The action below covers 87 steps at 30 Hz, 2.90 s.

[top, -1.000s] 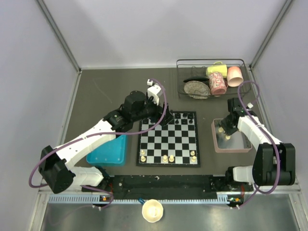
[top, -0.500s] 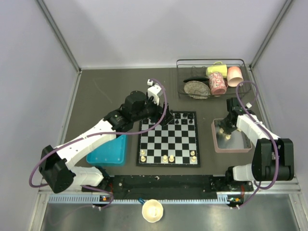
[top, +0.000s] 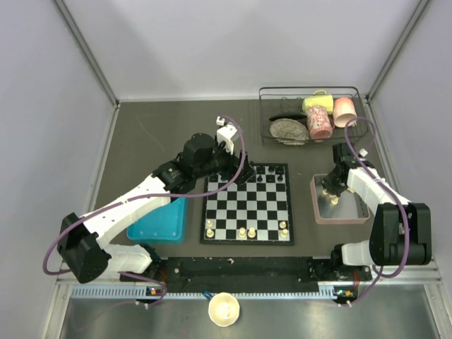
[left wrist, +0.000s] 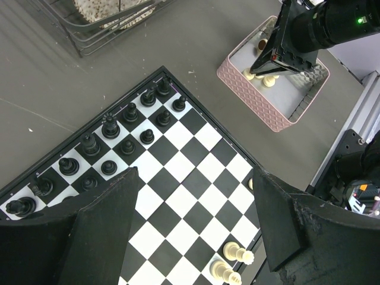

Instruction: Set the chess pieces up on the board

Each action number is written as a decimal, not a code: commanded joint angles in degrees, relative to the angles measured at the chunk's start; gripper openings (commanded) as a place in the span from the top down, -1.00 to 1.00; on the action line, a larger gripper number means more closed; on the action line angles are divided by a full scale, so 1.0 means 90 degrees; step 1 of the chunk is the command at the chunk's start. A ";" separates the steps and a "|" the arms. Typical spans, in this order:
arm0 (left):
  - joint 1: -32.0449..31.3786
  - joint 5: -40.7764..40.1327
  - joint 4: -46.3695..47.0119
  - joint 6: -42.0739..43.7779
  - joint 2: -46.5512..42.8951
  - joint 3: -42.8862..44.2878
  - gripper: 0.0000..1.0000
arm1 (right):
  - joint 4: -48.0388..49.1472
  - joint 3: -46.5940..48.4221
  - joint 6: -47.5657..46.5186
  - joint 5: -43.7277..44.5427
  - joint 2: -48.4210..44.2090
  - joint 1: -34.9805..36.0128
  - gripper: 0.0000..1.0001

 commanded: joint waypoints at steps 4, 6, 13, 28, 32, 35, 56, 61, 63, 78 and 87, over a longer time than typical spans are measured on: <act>-0.0001 -0.0135 0.0328 0.0063 0.0020 0.0015 -0.63 | 0.0037 0.0345 -0.0841 -0.0060 -0.0530 -0.0064 1.00; -0.0001 -0.0252 0.0357 0.0044 0.0000 0.0005 -0.63 | 0.0027 0.0384 -0.1008 -0.0021 -0.0970 -0.0064 1.00; 0.0282 -0.0235 0.0562 -0.0394 -0.0049 -0.0043 -0.68 | -0.0363 0.1105 -0.2080 0.0116 -0.1948 0.0218 1.00; 0.1952 -0.0311 0.0475 -0.1421 -0.0703 -0.0620 -0.65 | -0.0764 0.3089 -0.3635 0.0165 -0.0649 0.4288 1.00; 0.2031 -0.0555 0.0289 -0.1304 -0.0829 -0.0649 -0.65 | -0.0560 0.3089 -0.4006 -0.0488 -0.0522 0.4915 1.00; 0.2128 -0.0692 0.0172 -0.1236 -0.0937 -0.0669 -0.66 | -0.0355 0.2972 -0.4387 -0.1017 -0.0512 0.5373 1.00; 0.3603 -0.1775 -0.0795 -0.1636 -0.1562 -0.1088 -0.66 | -0.0461 0.3626 -0.4554 -0.1809 0.1469 0.7065 1.00; 0.3720 -0.2059 -0.0922 -0.1567 -0.1621 -0.1089 -0.67 | -0.0705 0.3851 -0.4359 -0.1759 0.1812 0.7191 1.00; 0.3837 -0.2195 -0.1010 -0.1626 -0.1601 -0.1079 -0.67 | -0.0813 0.3919 -0.4193 -0.1672 0.1909 0.7279 1.00; 0.4423 -0.2284 -0.1108 -0.1919 -0.1611 -0.1206 -0.68 | -0.1584 0.4232 -0.2348 -0.0900 0.2408 0.7690 1.00; 0.4443 -0.2167 -0.1069 -0.1890 -0.1650 -0.1196 -0.68 | -0.1702 0.4407 -0.1614 -0.0880 0.2798 0.7748 1.00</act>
